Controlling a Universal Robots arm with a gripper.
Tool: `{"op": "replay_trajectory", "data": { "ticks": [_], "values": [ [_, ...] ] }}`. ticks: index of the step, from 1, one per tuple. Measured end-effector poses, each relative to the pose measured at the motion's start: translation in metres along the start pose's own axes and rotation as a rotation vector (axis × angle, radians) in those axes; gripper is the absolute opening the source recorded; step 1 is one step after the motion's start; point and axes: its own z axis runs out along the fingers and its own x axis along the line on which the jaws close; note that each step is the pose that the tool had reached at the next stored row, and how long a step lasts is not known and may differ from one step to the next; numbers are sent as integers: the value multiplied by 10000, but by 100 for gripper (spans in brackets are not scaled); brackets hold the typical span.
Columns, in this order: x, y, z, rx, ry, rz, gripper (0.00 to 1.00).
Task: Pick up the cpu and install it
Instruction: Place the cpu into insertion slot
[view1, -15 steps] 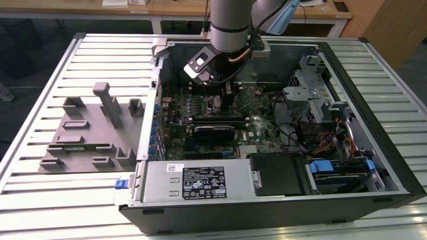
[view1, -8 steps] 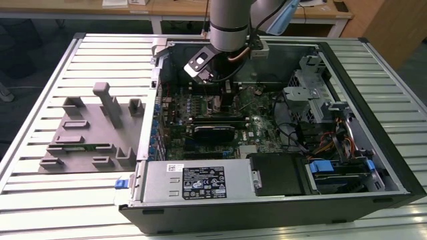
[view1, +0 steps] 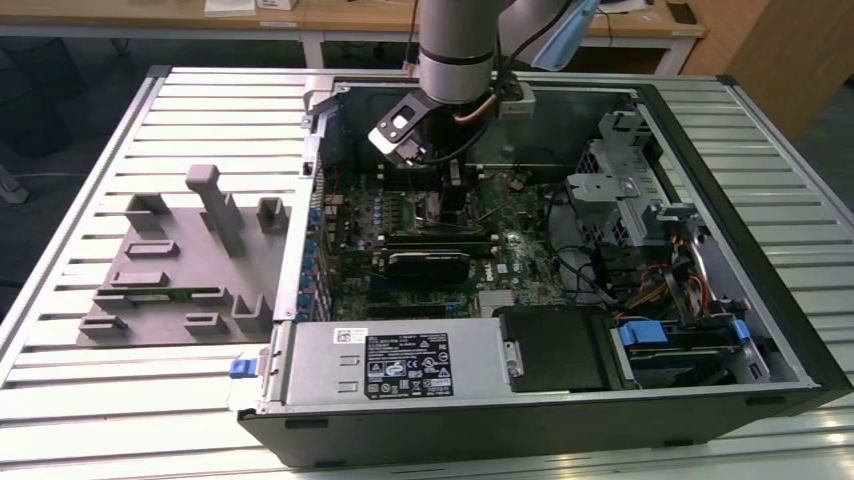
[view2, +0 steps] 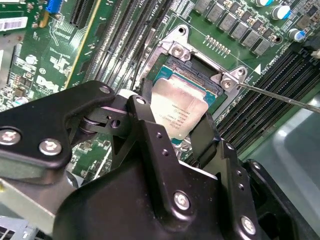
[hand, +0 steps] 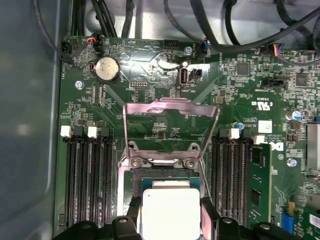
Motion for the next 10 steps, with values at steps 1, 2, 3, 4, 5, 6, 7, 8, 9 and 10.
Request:
{"op": "replay_trajectory", "data": {
  "ticks": [1,2,3,4,5,6,7,8,9,10],
  "values": [
    [4,0,12,-1,0,0,55],
    [7,0,24,-1,1,-1,55],
    [9,0,34,-1,1,-2,55],
    [9,0,42,-1,0,-2,55],
    [10,-1,50,-1,1,-1,55],
    [11,-2,58,-1,1,0,55],
    [11,-3,66,-1,0,0,55],
    [11,-4,73,0,0,0,55],
    [12,-5,78,0,0,1,55],
    [12,-7,81,0,-1,8,55]
  ]
}}
